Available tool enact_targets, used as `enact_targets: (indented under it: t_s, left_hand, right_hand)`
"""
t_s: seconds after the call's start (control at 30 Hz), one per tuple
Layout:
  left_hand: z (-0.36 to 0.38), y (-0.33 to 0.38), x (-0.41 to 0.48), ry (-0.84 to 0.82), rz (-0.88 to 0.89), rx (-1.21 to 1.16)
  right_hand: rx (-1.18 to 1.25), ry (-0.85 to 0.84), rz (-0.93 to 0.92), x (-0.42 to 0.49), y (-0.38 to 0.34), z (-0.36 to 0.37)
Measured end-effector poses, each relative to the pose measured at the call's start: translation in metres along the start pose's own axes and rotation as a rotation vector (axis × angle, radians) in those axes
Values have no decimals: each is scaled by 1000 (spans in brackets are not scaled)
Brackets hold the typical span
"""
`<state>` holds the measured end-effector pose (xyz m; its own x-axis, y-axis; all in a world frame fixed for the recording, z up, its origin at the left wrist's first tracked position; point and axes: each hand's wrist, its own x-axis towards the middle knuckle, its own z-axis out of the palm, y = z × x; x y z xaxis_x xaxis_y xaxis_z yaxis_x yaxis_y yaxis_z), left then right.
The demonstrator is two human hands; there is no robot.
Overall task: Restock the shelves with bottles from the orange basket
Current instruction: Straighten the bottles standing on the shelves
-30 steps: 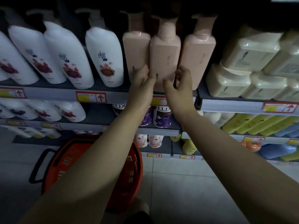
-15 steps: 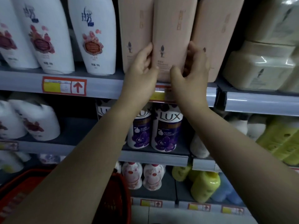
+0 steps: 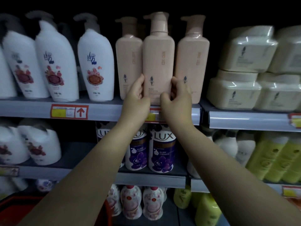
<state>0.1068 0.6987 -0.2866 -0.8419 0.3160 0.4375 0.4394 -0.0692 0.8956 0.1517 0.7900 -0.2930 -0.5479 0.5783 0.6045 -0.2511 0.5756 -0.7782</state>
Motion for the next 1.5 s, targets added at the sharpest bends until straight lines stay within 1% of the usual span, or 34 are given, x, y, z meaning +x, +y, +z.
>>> enact_targets:
  t_s: [0.13,0.27,0.37,0.43,0.5,0.57,0.63,0.73,0.87,0.97,1.07,1.17,1.23,1.5]
  left_hand:
    - [-4,0,0,-26,-3,-27]
    - [-7,3,1,-77,-17,31]
    - [-9,7,0,-111,-19,63]
    - [-6,13,-6,-83,1,103]
    - [2,19,-19,-24,33,133]
    - [13,25,-29,21,117,132]
    - [27,29,-30,-34,167,73]
    - [48,33,-22,-203,115,9]
    - [66,34,-16,-285,35,74]
    - [75,35,-15,-275,-35,39]
    - [82,36,-14,-242,-70,47]
    - [87,38,-18,-193,-57,100]
    - [90,37,-19,-175,-62,121]
    - [90,31,-24,-185,0,133]
  right_hand:
    - [13,2,-7,-5,-5,-3]
    - [-23,1,10,-3,-7,-4]
    - [-75,-32,-13,-5,-8,-4]
    - [-95,-31,-22,-7,-9,-6]
    - [-96,86,-33,-9,-12,-10]
    - [-85,224,-30,-7,-15,-18]
    - [-91,262,7,-1,-15,-26]
    - [-92,216,75,6,-10,-35]
    - [-38,161,97,10,-1,-44]
    - [14,119,139,17,3,-51]
    - [-37,61,158,20,8,-55]
    - [-109,-9,153,19,11,-57]
    - [-142,-28,143,19,11,-61]
    - [-196,-67,151,14,2,-72]
